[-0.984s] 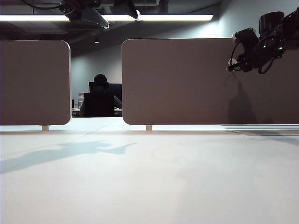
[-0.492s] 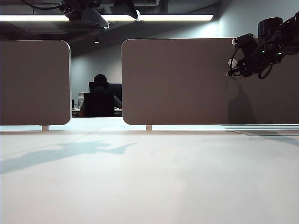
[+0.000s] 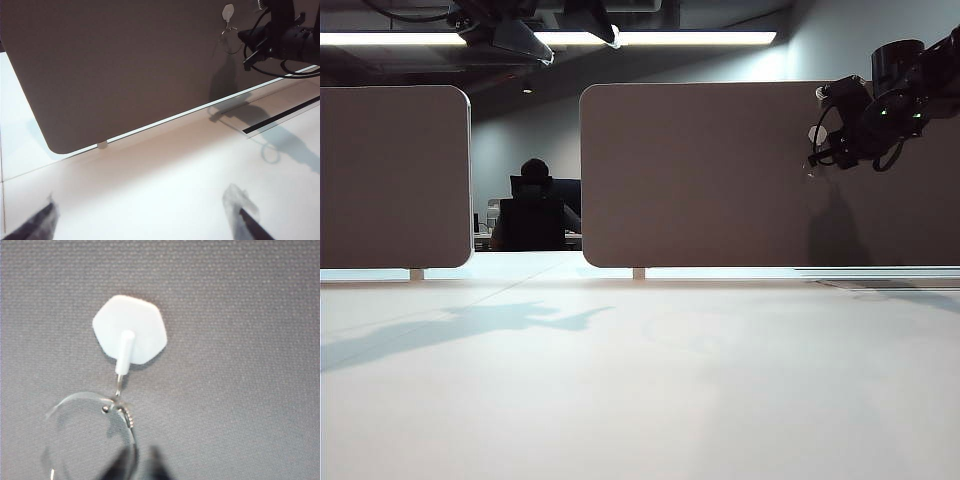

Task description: Hang the earring on the hook.

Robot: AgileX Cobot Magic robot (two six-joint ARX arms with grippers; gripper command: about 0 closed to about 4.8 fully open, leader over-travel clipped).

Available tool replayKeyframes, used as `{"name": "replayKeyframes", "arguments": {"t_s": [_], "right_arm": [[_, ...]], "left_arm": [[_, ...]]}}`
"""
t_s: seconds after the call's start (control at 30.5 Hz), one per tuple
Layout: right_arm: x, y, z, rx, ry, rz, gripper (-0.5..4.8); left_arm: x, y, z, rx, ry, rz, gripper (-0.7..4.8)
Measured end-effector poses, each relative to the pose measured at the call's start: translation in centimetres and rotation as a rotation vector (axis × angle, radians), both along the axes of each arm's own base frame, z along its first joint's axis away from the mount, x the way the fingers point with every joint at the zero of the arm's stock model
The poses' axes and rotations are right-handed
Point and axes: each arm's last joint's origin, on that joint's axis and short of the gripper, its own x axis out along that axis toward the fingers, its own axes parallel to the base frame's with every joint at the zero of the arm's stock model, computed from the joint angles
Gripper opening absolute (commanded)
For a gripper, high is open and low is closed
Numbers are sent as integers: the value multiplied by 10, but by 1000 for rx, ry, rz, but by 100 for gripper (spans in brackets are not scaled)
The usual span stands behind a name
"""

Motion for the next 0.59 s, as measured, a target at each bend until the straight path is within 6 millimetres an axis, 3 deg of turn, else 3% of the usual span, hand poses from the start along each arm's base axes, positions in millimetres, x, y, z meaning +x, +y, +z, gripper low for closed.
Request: {"name": "replayKeyframes", "arguments": {"t_s": [0.3,0.43,0.59], "right_arm": [[0,0,0,1,4,1,152],[-2,1,-1,3,42,1,181],[-14,0,20,2,89,-30,180]], "left_arm": [[0,0,0,0,0,0,479],[0,0,0,0,0,0,479],[0,0,-1,3,5,0,479]]}}
